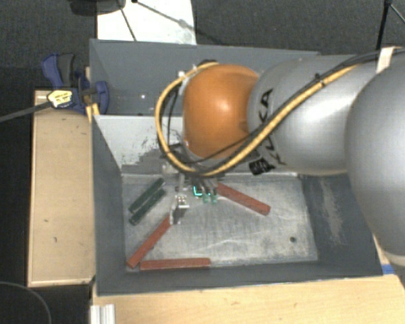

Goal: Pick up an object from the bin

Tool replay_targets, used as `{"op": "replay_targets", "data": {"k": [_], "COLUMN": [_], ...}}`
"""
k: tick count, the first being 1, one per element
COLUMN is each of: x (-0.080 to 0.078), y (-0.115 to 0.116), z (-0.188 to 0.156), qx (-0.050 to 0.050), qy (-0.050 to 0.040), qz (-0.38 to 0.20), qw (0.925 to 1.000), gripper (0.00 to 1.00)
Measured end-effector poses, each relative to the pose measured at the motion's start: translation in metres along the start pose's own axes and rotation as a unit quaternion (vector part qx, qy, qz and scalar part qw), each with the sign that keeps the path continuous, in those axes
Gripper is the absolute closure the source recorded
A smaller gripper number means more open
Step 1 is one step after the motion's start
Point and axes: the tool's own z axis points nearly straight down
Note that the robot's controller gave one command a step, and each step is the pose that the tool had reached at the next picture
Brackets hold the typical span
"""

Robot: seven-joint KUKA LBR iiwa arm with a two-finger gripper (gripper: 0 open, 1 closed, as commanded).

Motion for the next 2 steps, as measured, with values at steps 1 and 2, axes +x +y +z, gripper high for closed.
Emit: {"op": "replay_targets", "data": {"k": [1,2], "x": [0.0105,0.0125], "y": [0.0135,0.0116], "z": [0.0993,0.1013], "qx": [-0.002,0.000], "qy": [-0.0029,0.0012], "qz": [-0.006,-0.004], "qw": [1.0000,1.0000], "gripper": [1.00,0.00]}}
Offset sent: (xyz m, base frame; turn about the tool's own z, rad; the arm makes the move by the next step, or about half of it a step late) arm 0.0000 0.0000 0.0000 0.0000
